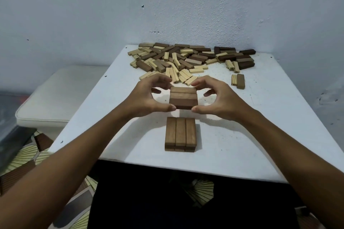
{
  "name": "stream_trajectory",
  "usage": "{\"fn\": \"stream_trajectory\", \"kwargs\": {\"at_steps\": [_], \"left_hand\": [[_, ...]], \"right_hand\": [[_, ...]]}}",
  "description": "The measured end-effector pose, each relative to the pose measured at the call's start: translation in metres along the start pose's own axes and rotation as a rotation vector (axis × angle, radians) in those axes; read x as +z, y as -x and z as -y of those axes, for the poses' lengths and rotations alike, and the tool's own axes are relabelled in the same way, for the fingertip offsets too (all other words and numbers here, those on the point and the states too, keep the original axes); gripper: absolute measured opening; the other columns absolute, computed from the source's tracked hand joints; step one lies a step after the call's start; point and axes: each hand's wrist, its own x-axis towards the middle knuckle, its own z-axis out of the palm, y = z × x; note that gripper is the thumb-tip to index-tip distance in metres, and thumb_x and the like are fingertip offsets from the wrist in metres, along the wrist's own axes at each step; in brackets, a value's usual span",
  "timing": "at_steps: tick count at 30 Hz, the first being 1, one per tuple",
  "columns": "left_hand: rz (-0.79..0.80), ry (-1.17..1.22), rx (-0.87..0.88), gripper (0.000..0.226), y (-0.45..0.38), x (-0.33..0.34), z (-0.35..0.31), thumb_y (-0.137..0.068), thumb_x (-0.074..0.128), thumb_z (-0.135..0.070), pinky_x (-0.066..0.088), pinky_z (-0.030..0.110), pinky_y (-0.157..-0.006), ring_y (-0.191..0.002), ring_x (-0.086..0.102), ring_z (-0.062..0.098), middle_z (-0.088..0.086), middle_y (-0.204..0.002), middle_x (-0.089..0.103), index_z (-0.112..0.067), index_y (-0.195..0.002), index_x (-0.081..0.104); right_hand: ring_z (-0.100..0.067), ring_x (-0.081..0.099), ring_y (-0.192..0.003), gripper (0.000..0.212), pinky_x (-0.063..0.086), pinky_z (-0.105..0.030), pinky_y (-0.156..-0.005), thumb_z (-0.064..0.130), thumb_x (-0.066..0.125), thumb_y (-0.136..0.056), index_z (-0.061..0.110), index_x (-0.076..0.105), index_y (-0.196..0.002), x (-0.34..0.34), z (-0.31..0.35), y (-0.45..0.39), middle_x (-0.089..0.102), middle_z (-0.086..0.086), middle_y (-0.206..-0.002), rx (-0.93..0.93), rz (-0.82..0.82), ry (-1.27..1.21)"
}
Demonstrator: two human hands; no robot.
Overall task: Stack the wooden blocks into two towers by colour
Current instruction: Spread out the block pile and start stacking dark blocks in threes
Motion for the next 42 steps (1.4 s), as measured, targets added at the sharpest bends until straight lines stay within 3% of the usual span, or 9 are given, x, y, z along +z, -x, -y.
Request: {"fn": "stream_trajectory", "kwargs": {"at_steps": [6, 17, 21, 26, 37, 40, 42], "left_hand": [[-0.005, 0.028, -0.011, 0.077, 0.042, 0.004, -0.012, -0.047, 0.084, -0.049, 0.052, 0.030, -0.093, -0.107, 0.062, 0.009, -0.008, -0.108, 0.066, -0.022, -0.114, 0.058], [0.008, 0.030, -0.034, 0.075, 0.070, 0.013, -0.014, -0.048, 0.082, -0.048, 0.050, 0.032, -0.097, -0.108, 0.060, 0.003, -0.014, -0.109, 0.066, -0.025, -0.115, 0.058], [0.015, 0.016, -0.034, 0.069, 0.070, 0.013, -0.013, -0.049, 0.082, -0.049, 0.049, 0.031, -0.097, -0.109, 0.059, 0.003, -0.016, -0.110, 0.066, -0.032, -0.112, 0.058], [0.015, 0.002, -0.033, 0.067, 0.072, 0.015, -0.010, -0.051, 0.081, -0.050, 0.050, 0.032, -0.096, -0.108, 0.058, 0.003, -0.018, -0.110, 0.064, -0.034, -0.112, 0.057], [0.013, 0.029, -0.010, 0.069, 0.074, 0.018, -0.005, -0.053, 0.081, -0.050, 0.051, 0.038, -0.095, -0.109, 0.058, 0.005, -0.015, -0.115, 0.063, -0.035, -0.116, 0.057], [0.021, 0.040, -0.028, 0.075, 0.075, 0.019, -0.005, -0.056, 0.079, -0.054, 0.050, 0.031, -0.096, -0.113, 0.055, 0.001, -0.019, -0.121, 0.060, -0.036, -0.125, 0.053], [0.016, 0.095, -0.060, 0.075, 0.077, 0.023, -0.006, -0.067, 0.068, -0.059, 0.046, 0.021, -0.094, -0.117, 0.053, -0.004, -0.021, -0.127, 0.057, -0.033, -0.133, 0.048]], "right_hand": [[-0.001, 0.055, -0.112, 0.059, 0.050, -0.029, -0.089, 0.026, 0.087, -0.068, 0.030, 0.056, -0.119, 0.008, 0.018, 0.035, 0.060, 0.012, -0.119, -0.013, 0.033, 0.002], [-0.002, 0.052, -0.113, 0.059, 0.048, -0.030, -0.092, 0.027, 0.086, -0.069, 0.033, 0.055, -0.118, 0.018, 0.025, 0.059, 0.060, 0.013, -0.119, 0.000, 0.073, 0.043], [-0.005, 0.053, -0.114, 0.060, 0.047, -0.029, -0.091, 0.038, 0.082, -0.064, 0.034, 0.055, -0.117, 0.019, 0.026, 0.061, 0.061, 0.012, -0.119, -0.001, 0.070, 0.040], [-0.007, 0.051, -0.115, 0.059, 0.047, -0.033, -0.094, 0.026, 0.086, -0.069, 0.033, 0.055, -0.118, 0.019, 0.026, 0.062, 0.060, 0.011, -0.120, 0.009, 0.077, 0.060], [-0.008, 0.049, -0.117, 0.067, 0.046, -0.033, -0.096, 0.030, 0.085, -0.070, 0.035, 0.052, -0.127, 0.021, 0.026, 0.064, 0.056, 0.012, -0.123, 0.039, 0.076, 0.074], [-0.004, 0.046, -0.120, 0.068, 0.045, -0.028, -0.096, 0.042, 0.080, -0.073, 0.037, 0.048, -0.133, 0.020, 0.026, 0.066, 0.052, 0.014, -0.130, 0.049, 0.077, 0.054], [-0.002, 0.045, -0.123, 0.064, 0.041, -0.019, -0.096, 0.051, 0.063, -0.080, 0.034, 0.044, -0.139, 0.024, 0.029, 0.068, 0.049, 0.011, -0.138, 0.078, 0.016, -0.041]]}}
